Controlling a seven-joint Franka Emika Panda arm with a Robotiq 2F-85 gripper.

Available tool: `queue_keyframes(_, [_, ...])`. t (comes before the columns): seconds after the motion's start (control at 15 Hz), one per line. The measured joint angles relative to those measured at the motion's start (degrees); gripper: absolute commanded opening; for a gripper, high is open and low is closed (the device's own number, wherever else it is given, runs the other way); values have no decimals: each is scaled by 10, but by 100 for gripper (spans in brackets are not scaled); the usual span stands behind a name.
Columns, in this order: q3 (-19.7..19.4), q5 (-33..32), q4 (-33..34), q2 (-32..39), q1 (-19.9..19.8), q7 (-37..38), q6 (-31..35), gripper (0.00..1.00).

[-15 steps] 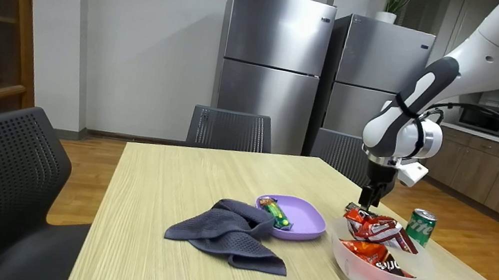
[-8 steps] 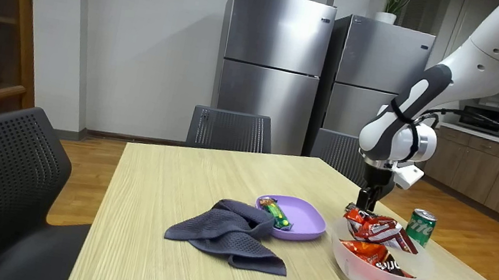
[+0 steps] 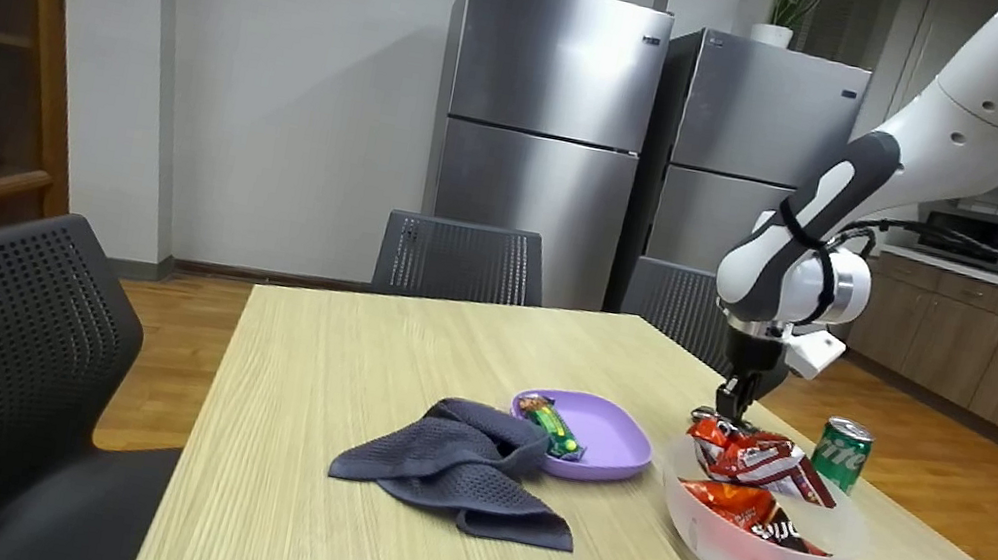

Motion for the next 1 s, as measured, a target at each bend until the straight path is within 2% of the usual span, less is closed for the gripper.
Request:
queue_keyframes(0.07, [0, 0, 1, 0, 0, 0, 0, 3])
queue_keyframes(0.4, [0, 0, 1, -9, -2, 0, -6, 3])
queue_keyframes(1.0, [5, 35, -5, -75, -1, 9, -125, 3])
